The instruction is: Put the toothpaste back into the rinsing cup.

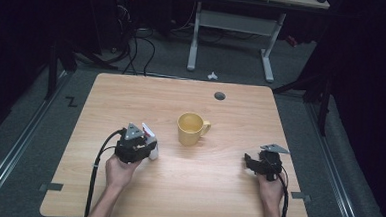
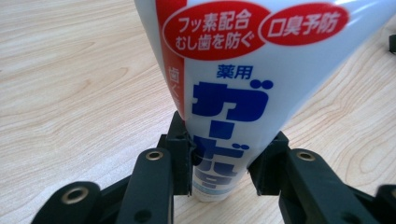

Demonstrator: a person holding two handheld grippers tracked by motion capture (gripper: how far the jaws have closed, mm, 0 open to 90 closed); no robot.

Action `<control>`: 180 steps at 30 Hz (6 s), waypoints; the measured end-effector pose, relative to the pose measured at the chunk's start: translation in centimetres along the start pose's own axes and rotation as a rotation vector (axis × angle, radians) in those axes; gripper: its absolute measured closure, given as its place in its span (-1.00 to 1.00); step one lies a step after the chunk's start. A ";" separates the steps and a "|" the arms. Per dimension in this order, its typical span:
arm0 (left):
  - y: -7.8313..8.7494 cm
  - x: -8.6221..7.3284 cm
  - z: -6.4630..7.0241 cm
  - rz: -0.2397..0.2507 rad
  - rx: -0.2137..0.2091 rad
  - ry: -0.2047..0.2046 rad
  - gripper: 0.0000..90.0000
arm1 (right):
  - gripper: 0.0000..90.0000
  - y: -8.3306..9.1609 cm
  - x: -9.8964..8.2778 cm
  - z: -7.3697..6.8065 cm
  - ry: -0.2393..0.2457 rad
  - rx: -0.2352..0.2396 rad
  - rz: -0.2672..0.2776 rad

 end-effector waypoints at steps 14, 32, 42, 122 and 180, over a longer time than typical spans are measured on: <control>0.1 1.6 0.7 0.002 -0.045 -0.004 0.48 | -0.35 0.0 0.0 0.0 0.000 0.000 0.000; 0.5 3.9 1.2 0.015 -0.094 0.008 0.48 | -0.35 0.0 0.0 0.0 0.000 0.000 0.000; 0.6 5.0 1.7 0.012 -0.105 -0.002 0.48 | -0.35 0.0 0.0 0.0 0.000 0.001 0.000; -7.1 11.9 4.4 0.047 -0.163 -0.076 0.49 | -0.35 0.0 0.0 -0.1 0.005 0.006 0.000; -10.9 7.6 4.4 -0.026 -0.137 -0.058 0.45 | -0.35 0.1 0.0 -0.1 0.008 0.008 -0.001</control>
Point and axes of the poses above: each handheld gripper's, and its own axes: y roughly backward along the jaws, x roughly out of its top, z roughly to its right, the point moved 5 cm from there along -y, roughly forward along the jaws, and after that the axes turned 12 degrees about z, right-handed, at the moved point
